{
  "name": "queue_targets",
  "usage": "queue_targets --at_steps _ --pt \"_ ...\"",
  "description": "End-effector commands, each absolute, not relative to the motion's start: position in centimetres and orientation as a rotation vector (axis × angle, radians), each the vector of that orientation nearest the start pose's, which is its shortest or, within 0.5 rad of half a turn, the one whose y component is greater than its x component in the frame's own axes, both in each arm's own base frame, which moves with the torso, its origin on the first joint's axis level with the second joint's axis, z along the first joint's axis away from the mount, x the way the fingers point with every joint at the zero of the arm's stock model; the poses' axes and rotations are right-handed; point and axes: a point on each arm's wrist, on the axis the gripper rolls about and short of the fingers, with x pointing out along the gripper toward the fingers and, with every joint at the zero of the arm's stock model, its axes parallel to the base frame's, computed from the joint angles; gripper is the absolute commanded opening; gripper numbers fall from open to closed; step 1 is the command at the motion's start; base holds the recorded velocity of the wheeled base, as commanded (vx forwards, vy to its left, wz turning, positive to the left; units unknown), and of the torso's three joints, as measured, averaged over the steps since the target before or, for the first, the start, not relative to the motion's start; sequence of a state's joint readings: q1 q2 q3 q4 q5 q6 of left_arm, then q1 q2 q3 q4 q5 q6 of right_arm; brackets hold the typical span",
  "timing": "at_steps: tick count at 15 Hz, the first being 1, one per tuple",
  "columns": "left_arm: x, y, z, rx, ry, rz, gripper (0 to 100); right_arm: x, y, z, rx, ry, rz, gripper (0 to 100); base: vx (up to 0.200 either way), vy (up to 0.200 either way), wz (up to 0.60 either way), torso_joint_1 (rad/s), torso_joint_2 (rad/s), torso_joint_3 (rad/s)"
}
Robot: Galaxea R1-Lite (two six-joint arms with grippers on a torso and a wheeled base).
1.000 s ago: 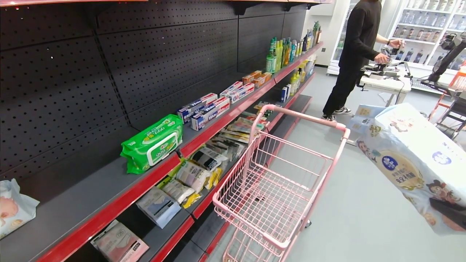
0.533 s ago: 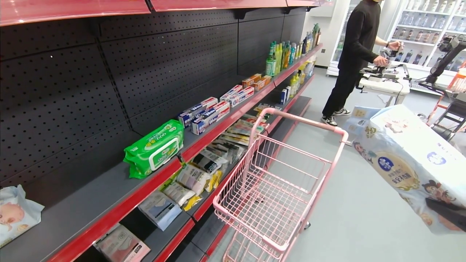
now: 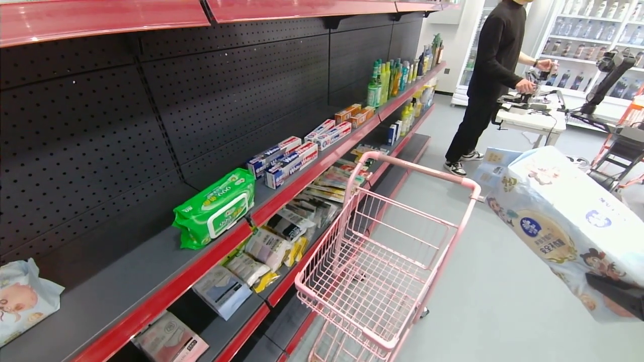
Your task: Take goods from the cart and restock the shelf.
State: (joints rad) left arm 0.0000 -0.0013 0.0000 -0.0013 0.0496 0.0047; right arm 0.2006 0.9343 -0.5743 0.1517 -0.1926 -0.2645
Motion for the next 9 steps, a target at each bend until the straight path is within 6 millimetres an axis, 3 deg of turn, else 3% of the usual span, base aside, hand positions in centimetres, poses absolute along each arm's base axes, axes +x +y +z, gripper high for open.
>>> queue_targets --at_steps 1,9 --pt "-2.28 0.11 7.56 0.005 -0.001 0.051 100 10.06 1.61 19.87 -0.360 0.509 0.075 0 0.000 0.000 0.60 0.002 0.00 0.002" --pt "-2.28 0.11 7.56 0.005 -0.001 0.051 100 10.21 1.65 19.59 -0.363 0.525 0.082 0 0.000 0.000 0.60 0.006 0.00 -0.001"
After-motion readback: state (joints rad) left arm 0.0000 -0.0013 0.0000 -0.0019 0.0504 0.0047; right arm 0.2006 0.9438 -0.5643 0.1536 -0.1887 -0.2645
